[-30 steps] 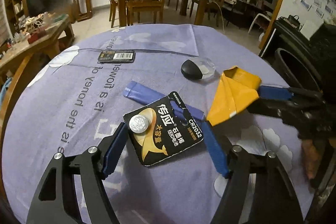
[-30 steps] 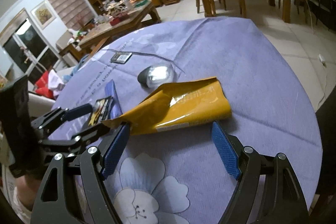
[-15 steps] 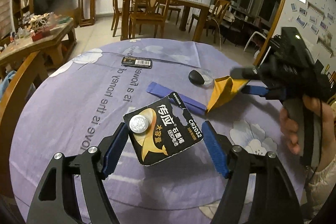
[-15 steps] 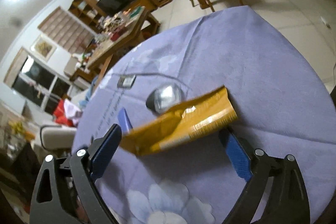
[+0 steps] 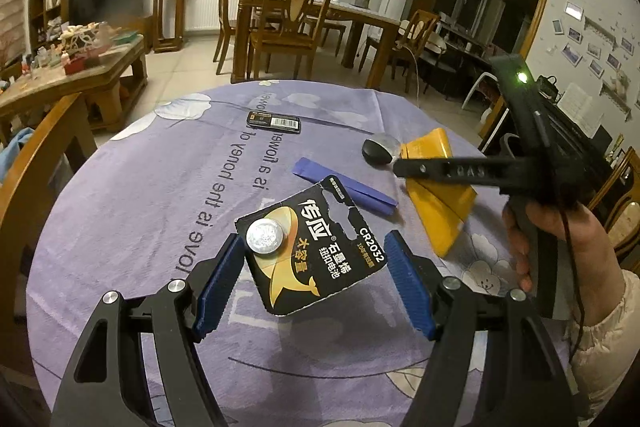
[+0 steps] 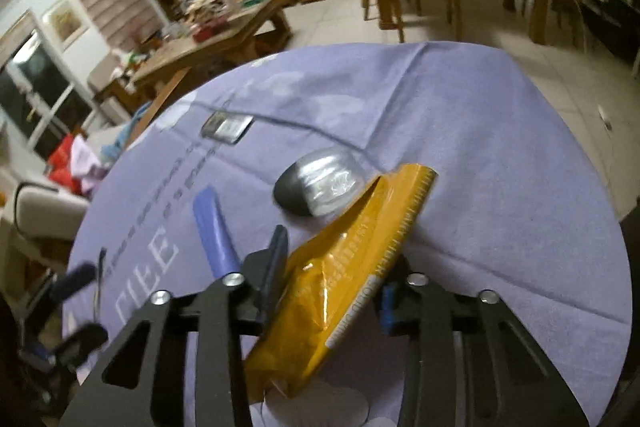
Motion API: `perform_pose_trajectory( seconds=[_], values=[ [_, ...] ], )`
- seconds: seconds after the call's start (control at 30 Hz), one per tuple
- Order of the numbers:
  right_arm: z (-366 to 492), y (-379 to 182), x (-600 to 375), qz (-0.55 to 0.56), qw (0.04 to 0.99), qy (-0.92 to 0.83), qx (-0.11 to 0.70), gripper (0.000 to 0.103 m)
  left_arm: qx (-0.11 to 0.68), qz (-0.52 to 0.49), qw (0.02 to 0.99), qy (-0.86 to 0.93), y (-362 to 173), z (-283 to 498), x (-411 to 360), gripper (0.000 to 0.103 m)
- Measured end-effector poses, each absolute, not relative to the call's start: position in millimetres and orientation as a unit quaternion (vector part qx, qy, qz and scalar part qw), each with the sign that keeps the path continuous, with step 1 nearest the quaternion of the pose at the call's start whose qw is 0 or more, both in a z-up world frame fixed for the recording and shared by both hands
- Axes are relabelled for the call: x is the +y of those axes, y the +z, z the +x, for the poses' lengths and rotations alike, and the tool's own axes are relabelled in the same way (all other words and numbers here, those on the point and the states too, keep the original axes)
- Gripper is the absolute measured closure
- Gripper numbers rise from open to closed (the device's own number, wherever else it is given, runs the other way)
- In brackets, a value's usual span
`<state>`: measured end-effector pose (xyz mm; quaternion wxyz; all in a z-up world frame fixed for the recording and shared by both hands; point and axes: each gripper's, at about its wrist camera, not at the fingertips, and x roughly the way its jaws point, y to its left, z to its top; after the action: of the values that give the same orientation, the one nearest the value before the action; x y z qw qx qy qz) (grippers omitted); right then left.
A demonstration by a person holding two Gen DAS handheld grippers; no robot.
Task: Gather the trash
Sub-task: 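Grasp the battery card with left tool while right tool grasps yellow wrapper, then carry battery card and yellow wrapper over the black bin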
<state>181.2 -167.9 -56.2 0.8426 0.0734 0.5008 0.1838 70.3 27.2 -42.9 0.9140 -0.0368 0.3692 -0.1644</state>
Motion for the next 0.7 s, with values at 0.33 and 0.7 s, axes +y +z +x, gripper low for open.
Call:
perform_pose_trajectory(
  seconds=[0.33, 0.7],
  values=[
    [146, -32, -197, 0.081, 0.870, 0.224, 0.432, 0.096, 0.350, -0.029, 0.919, -0.178, -29, 68, 12, 0.032],
    [86, 32, -312, 0.125, 0.935, 0.165, 0.287, 0.096, 0.306, -0.008, 0.922, -0.236, 1, 70, -66, 0.032]
  ],
)
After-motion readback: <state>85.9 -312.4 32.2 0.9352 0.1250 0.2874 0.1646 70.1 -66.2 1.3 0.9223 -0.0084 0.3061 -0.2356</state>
